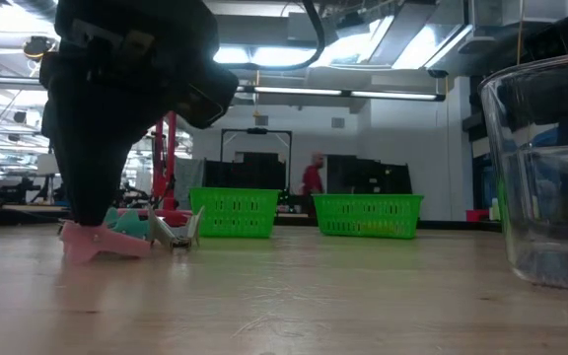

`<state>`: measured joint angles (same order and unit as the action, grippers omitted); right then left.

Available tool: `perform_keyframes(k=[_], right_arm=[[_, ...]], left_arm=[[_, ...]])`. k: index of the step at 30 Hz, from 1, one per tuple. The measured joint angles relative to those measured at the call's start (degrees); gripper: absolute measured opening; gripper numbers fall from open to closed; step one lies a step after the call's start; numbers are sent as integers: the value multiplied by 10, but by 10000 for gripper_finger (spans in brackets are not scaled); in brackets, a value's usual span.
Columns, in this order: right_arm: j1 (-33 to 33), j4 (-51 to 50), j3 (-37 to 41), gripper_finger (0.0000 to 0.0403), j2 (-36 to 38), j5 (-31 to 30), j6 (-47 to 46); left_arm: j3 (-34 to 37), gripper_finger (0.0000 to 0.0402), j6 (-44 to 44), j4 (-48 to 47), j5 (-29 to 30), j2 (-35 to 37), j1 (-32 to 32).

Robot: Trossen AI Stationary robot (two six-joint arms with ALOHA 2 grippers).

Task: Pick and place Stapler, Stapler remover, tape
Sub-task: Put the pink staple remover into the left green bin

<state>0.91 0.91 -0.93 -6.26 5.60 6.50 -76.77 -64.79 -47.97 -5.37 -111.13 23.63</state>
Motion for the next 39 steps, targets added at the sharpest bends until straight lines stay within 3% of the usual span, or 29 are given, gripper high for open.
perform_keyframes(k=[8,26,39], right_arm=[[0,0,0,21,0,0,0],[0,0,0,21,0,0,0],[0,0,0,21,0,0,0]], left_arm=[[0,8,8,-2,6,1,-1],[-42,3,100,12,6,43,-10],[-65,2,261,65,31,115,-74]])
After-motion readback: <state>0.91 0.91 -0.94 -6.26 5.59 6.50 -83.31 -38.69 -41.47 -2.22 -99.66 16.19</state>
